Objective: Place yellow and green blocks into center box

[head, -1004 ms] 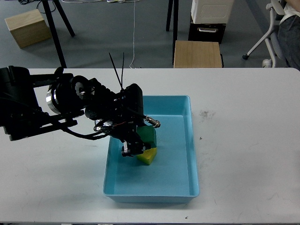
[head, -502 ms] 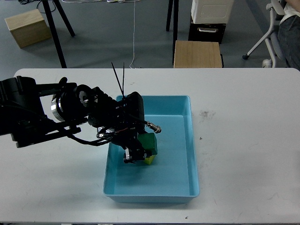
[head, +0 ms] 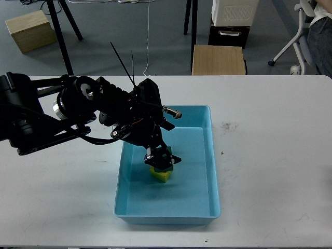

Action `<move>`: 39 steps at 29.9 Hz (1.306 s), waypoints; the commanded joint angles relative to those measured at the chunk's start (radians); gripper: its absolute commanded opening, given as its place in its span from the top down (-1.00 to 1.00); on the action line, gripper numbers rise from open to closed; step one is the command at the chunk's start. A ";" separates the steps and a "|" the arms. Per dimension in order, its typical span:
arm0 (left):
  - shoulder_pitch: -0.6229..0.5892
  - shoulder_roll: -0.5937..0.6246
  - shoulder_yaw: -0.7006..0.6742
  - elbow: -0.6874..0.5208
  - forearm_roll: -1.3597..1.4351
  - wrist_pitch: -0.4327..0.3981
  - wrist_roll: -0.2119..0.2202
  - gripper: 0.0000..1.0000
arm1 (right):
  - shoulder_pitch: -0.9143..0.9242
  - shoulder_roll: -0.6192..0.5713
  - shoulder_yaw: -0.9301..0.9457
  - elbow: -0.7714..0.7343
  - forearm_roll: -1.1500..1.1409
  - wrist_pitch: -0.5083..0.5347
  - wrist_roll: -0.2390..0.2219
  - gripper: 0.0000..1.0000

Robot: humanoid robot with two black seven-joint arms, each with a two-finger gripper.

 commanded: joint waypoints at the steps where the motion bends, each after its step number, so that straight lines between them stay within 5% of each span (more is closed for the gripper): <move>1: -0.004 0.041 -0.096 -0.071 -0.103 0.000 0.000 -1.00 | 0.060 0.010 -0.008 0.001 0.000 0.000 0.001 -0.97; 5: 0.065 0.051 -0.304 -0.069 -0.207 0.000 0.000 -1.00 | 0.085 0.031 -0.043 0.041 0.003 0.038 -0.002 -0.97; 11: 0.442 0.022 -0.836 -0.062 -0.290 0.000 0.000 -1.00 | 0.209 0.111 -0.070 0.044 0.029 0.219 -0.019 -0.97; 17: 0.732 -0.087 -1.162 -0.062 -0.428 0.000 0.000 -1.00 | 0.364 0.146 -0.090 -0.011 0.248 0.230 -0.124 -0.97; 20: 0.849 -0.112 -1.210 -0.062 -0.599 0.000 0.000 -1.00 | 0.381 0.149 -0.089 -0.011 0.395 0.232 -0.163 -0.97; 27: 1.074 -0.110 -1.193 -0.061 -1.415 0.033 0.122 -1.00 | 0.317 0.214 -0.083 -0.009 0.590 0.241 -0.175 -0.97; 31: 1.162 -0.115 -1.119 -0.065 -1.831 0.024 0.154 -1.00 | 0.269 0.237 -0.078 -0.011 0.743 0.287 -0.219 -0.97; 39: 1.257 -0.135 -1.072 -0.070 -2.108 0.088 0.182 -1.00 | 0.206 0.250 -0.081 -0.054 0.957 0.330 -0.264 -0.97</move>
